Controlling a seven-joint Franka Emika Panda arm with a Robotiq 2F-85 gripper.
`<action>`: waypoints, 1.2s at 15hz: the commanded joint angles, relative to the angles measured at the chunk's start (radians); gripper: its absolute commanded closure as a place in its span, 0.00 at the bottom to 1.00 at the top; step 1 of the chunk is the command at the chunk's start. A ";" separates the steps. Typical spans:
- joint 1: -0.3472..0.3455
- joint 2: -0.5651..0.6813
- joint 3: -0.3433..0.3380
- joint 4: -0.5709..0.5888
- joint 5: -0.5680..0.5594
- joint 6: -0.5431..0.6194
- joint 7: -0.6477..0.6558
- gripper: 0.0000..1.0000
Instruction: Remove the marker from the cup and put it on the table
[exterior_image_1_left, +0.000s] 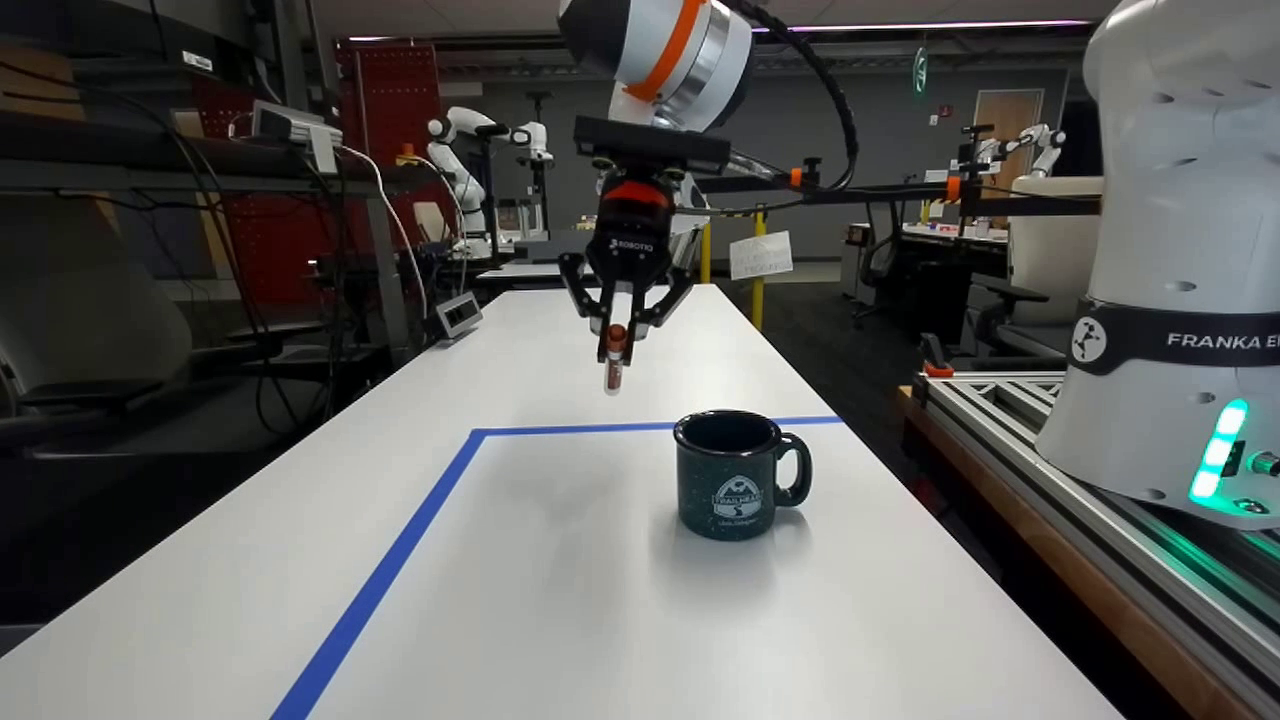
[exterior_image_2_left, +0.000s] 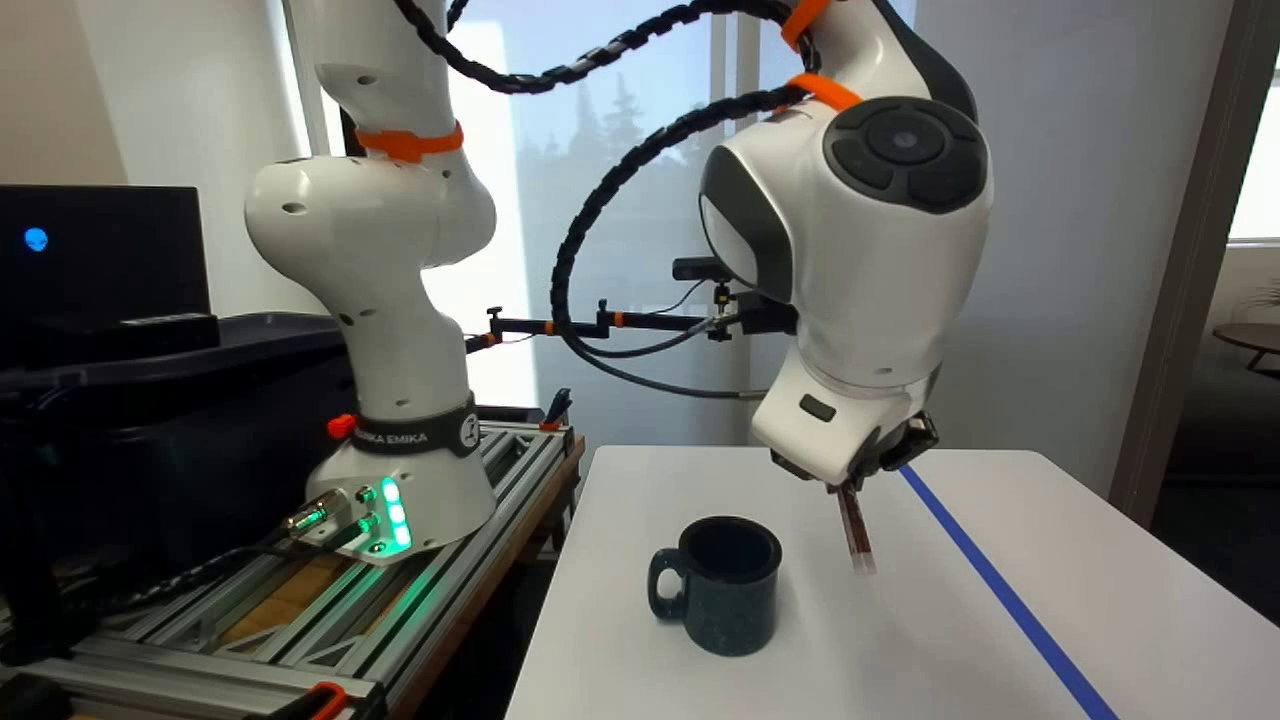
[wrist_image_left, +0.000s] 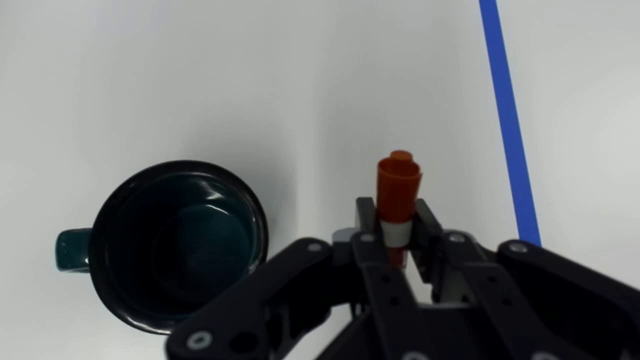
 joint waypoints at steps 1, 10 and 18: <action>0.015 0.108 -0.002 0.062 -0.017 0.050 0.012 0.95; 0.040 0.281 -0.010 0.135 -0.044 0.173 0.018 0.95; 0.056 0.352 0.012 0.155 -0.051 0.282 -0.017 0.95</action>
